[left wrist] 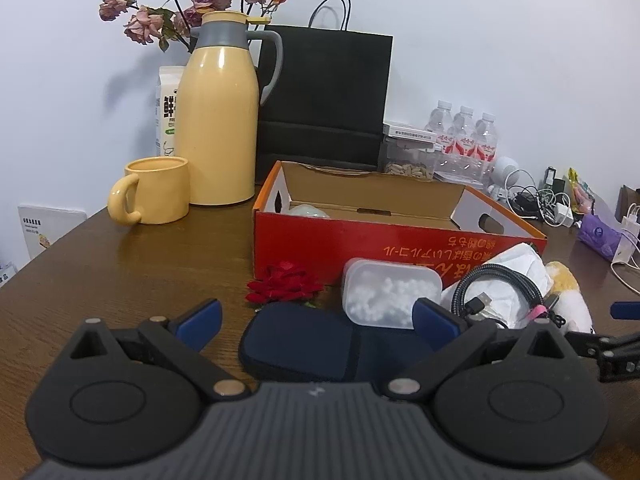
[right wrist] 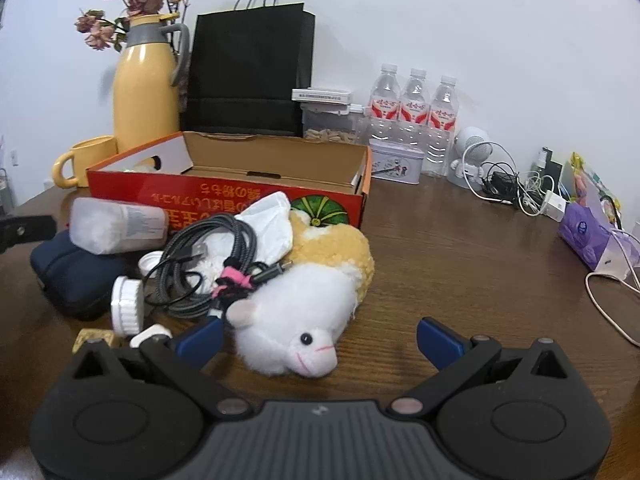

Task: Organize objects
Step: 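Move both tools back toward the remaining items on the table, then grasp the white plush sheep with the right tool while the left grasps the clear pellet box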

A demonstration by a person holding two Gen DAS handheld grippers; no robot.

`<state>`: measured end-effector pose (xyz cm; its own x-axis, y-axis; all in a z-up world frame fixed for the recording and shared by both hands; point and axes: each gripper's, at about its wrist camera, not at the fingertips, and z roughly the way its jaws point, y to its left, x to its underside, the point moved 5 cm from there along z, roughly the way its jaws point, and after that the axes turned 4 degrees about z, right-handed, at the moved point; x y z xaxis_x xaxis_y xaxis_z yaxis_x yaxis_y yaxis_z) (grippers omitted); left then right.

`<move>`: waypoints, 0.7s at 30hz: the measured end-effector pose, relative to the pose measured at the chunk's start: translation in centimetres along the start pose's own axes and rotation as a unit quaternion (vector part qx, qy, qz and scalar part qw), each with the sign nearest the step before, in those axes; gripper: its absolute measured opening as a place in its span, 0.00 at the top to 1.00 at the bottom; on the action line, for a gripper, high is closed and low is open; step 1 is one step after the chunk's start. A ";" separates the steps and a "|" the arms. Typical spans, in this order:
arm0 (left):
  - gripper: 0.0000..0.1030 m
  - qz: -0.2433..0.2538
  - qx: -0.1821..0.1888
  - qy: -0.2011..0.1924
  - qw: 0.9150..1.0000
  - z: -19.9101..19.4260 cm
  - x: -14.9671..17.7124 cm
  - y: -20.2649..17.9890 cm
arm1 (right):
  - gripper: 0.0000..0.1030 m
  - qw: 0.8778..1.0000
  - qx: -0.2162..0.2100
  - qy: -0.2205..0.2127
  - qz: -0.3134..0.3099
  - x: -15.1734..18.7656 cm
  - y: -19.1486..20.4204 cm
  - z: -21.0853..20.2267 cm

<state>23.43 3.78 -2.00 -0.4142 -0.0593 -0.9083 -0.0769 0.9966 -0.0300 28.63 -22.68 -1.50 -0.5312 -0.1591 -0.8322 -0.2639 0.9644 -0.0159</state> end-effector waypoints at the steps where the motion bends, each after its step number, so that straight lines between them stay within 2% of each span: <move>1: 0.00 -0.001 0.002 -0.001 1.000 0.0 0.0 0.0 | 0.00 1.000 0.003 0.004 0.000 -0.1 0.0 0.3; 11: 0.00 -0.012 0.008 0.002 1.000 0.2 0.2 0.4 | 0.01 0.999 0.040 0.030 -0.018 -0.6 0.1 3.7; 15: 0.00 -0.015 0.010 0.004 1.000 0.4 0.3 0.4 | 0.02 0.999 0.032 0.032 -0.017 -0.7 0.0 4.7; 21: 0.00 -0.015 0.011 0.005 1.000 0.4 0.3 0.4 | 0.23 0.999 0.009 0.030 -0.007 -1.0 -0.3 5.3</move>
<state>23.66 4.23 -2.45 -0.4216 -0.0902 -0.9023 -0.0702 0.9953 -0.0667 33.51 -21.68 -3.65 -0.5747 -0.1837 -0.7975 -0.2573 0.9656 -0.0370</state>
